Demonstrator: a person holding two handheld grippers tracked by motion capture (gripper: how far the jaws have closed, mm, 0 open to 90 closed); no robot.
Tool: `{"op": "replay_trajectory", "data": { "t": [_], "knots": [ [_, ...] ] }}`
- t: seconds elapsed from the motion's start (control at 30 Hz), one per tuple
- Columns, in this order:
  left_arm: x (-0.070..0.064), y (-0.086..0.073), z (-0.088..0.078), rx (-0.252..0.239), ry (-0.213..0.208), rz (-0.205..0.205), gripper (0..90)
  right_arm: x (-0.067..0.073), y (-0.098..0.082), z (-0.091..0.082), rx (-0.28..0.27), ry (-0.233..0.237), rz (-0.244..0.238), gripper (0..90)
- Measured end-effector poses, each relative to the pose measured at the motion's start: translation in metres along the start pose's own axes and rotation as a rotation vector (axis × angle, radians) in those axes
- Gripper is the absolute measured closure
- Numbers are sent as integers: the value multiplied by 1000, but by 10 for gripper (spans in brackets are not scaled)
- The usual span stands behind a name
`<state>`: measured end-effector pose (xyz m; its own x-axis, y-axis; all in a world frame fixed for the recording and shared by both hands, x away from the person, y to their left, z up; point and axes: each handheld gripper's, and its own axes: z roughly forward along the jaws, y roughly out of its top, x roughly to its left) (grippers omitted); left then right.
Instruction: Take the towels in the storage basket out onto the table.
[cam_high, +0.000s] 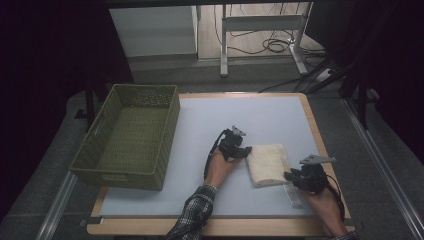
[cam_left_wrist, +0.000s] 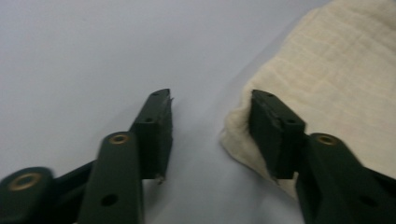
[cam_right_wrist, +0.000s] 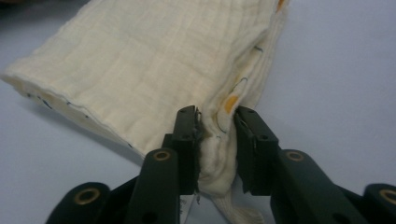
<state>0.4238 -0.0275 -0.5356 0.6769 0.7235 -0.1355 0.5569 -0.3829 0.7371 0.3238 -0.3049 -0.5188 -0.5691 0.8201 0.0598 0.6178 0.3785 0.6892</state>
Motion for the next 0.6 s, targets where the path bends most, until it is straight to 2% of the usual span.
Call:
{"op": "replay_trajectory", "data": {
  "t": [0.03, 0.07, 0.1, 0.13, 0.27, 0.3, 0.33, 0.37, 0.4, 0.47, 0.6],
  "knots": [
    [0, 1, 0, 6, -30, -6, 595, -1, 0, 0, 1, 5, 10, 743],
    [0, 1, 0, 6, -30, -6, 660, -1, 0, 0, 1, 5, 10, 743],
    [0, 1, 1, 12, -103, -26, 751, -3, -1, 0, -6, 23, 45, 793],
    [0, 1, 1, 12, -103, -26, 806, -4, -2, 0, -12, 43, 68, 816],
    [-4, 4, 1, 23, -92, -3, 841, -5, -3, 0, -17, 57, 100, 836],
    [-4, 4, 0, 24, -90, -1, 855, -6, -2, -1, -7, 85, 116, 838],
    [-5, 5, -1, 24, -85, 4, 855, -6, -2, -1, -7, 85, 116, 838],
    [-5, 6, -5, -4, -70, 22, 864, -7, -1, -3, -28, 112, 132, 838],
    [-5, 6, -5, -4, -70, 22, 863, -7, -1, -3, -28, 112, 132, 838],
    [-3, 11, -13, -36, -76, 26, 859, -7, 1, -9, -55, 132, 129, 838],
    [-5, 14, -21, -44, -56, 50, 854, -4, 3, -12, -63, 142, 116, 837]
  ]
}}
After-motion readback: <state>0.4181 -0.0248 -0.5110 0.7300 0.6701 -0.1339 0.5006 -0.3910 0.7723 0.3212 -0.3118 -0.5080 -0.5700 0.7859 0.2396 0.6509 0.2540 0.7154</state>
